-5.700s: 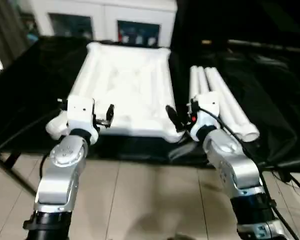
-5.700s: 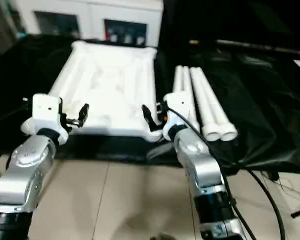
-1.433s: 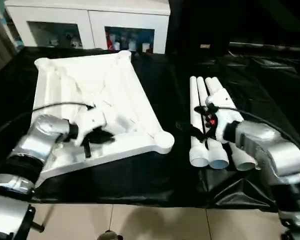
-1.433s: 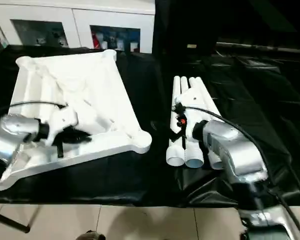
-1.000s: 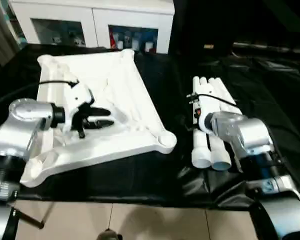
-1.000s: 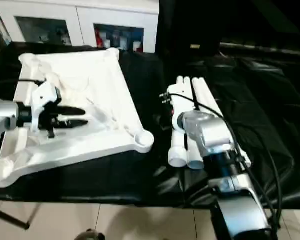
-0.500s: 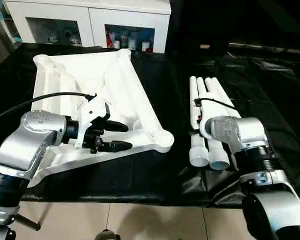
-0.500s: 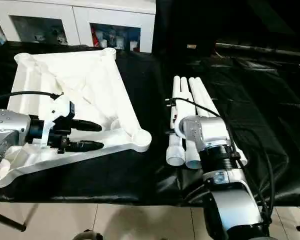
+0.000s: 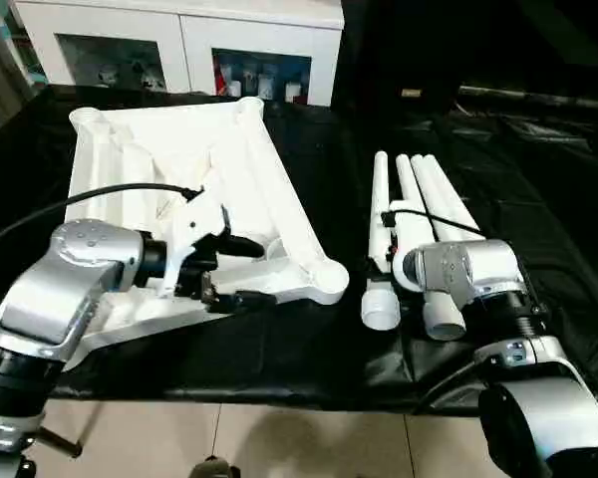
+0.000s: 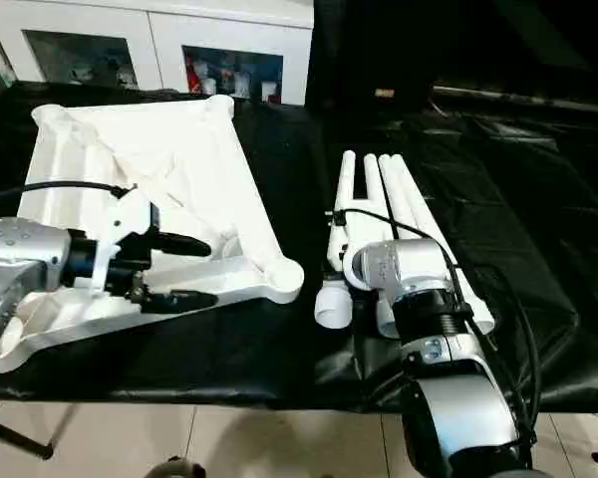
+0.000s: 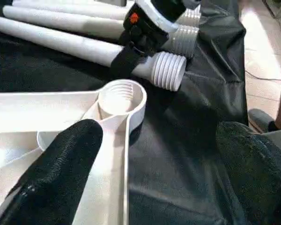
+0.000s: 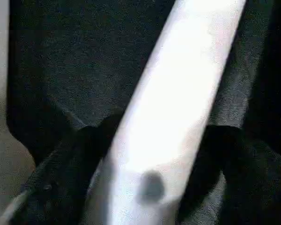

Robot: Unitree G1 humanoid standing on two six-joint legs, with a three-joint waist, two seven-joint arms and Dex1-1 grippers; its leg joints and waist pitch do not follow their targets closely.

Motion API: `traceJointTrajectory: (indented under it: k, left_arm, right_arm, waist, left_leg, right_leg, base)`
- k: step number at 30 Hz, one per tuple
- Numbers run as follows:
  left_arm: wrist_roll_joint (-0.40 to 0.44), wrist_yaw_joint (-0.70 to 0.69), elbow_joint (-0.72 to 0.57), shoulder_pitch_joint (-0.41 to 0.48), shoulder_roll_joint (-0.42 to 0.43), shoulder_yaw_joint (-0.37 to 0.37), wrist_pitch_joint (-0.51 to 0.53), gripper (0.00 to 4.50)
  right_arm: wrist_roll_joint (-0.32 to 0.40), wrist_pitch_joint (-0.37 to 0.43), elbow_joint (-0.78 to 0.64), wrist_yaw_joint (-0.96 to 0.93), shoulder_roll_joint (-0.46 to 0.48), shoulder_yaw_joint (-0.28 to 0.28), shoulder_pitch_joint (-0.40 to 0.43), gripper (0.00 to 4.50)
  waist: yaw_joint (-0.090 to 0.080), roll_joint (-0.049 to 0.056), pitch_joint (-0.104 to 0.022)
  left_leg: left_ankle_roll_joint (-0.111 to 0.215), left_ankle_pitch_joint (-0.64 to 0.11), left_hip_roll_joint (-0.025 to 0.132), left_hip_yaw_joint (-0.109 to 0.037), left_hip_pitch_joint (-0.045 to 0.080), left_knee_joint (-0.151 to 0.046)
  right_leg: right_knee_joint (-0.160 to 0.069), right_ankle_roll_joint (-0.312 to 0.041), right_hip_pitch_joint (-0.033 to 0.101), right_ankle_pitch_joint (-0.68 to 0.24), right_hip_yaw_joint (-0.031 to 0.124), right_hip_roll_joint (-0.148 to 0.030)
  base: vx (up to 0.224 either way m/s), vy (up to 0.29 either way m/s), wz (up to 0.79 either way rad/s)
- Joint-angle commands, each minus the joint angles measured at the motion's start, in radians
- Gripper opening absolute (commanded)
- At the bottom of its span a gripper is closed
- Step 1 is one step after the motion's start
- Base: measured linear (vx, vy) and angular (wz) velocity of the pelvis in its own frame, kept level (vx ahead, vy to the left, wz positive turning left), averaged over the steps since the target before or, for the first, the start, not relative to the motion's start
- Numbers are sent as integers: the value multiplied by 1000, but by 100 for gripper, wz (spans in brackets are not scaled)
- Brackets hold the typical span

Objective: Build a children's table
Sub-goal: Move to table

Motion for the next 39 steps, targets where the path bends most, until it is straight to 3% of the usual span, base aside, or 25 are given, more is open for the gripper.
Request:
traceJointTrajectory:
  k: [1,12,14,16,18,19,21,25,29,33,34,38,39]
  left_arm:
    - [-4,10,-27,-7,0,-14,5,450]
    - [-26,15,-30,-27,-12,-11,41,450]
    - [-16,41,-24,-31,-33,-11,25,450]
    - [-8,62,-15,-33,-47,-7,15,450]
    - [26,191,51,-49,-130,25,-29,450]
    - [26,195,53,-49,-133,26,-30,450]
    - [22,271,77,-55,-193,58,-53,450]
    - [2,340,98,-70,-261,94,-50,450]
    - [-27,407,155,-118,-334,131,-40,450]
    - [-145,431,175,-174,-416,188,78,450]
    - [-177,439,178,-187,-435,205,109,450]
    - [-379,533,254,-303,-562,357,258,450]
    - [-393,543,264,-313,-571,368,268,450]
  right_arm:
    - [-3,7,23,0,-10,-7,-14,378]
    - [20,-19,57,-42,2,-87,-26,283]
    - [61,-17,69,-45,14,-148,-28,277]
    - [63,-19,72,-42,13,-150,-26,247]
    - [71,-53,74,-33,12,-165,-13,236]
    - [71,-53,74,-32,12,-166,-13,228]
    - [110,-121,53,-14,21,-212,-3,213]
    - [140,-218,9,29,21,-245,13,188]
    - [167,-255,-27,102,-3,-258,25,183]
    - [248,-262,-111,269,-32,-263,57,183]
    - [273,-254,-142,316,-36,-259,67,183]
    - [425,-209,-341,593,-67,-216,153,182]
    - [432,-208,-353,611,-71,-210,160,182]
  waist:
    - [0,12,-78]
    - [1,16,-81]
    - [1,17,-82]
    - [1,17,-82]
    - [2,19,-82]
    - [1,18,-83]
    - [1,14,-85]
    - [3,10,-86]
    - [7,8,-85]
    - [16,-4,-86]
    - [20,-2,-86]
    - [29,-10,-85]
    - [34,-12,-85]
  left_leg:
    - [-74,-59,22,-1,26,-66]
    - [-82,-67,22,-2,28,-64]
    - [-81,-65,22,-2,28,-64]
    - [-79,-66,22,-3,27,-64]
    - [-79,-74,22,-1,28,-62]
    - [-77,-74,23,-3,25,-62]
    - [-69,-74,24,-3,23,-61]
    - [-40,-50,23,-2,22,-57]
    - [-19,-49,23,-2,24,-57]
    - [4,-31,23,1,22,-52]
    - [19,-23,23,0,20,-51]
    - [62,-27,23,1,18,-46]
    - [72,-30,24,0,18,-43]
  right_leg:
    - [-55,-187,44,118,31,-58]
    - [-54,-193,44,129,30,-56]
    - [-52,-195,45,144,30,-56]
    - [-52,-197,47,152,29,-55]
    - [-54,-200,46,157,30,-55]
    - [-54,-203,51,159,30,-58]
    - [-53,-204,53,168,30,-59]
    - [-52,-218,53,197,28,-59]
    - [-54,-224,53,186,28,-58]
    - [-52,-244,57,203,29,-60]
    - [-51,-251,58,216,28,-62]
    - [-54,-276,60,211,27,-62]
    - [-55,-284,61,209,27,-65]
  base:
    - [0,0,0]
    - [0,0,0]
    - [0,0,0]
    - [0,0,0]
    - [0,0,0]
    - [0,0,0]
    - [0,0,0]
    - [0,0,0]
    - [0,0,0]
    - [0,0,0]
    - [0,0,0]
    - [0,0,0]
    - [0,0,0]
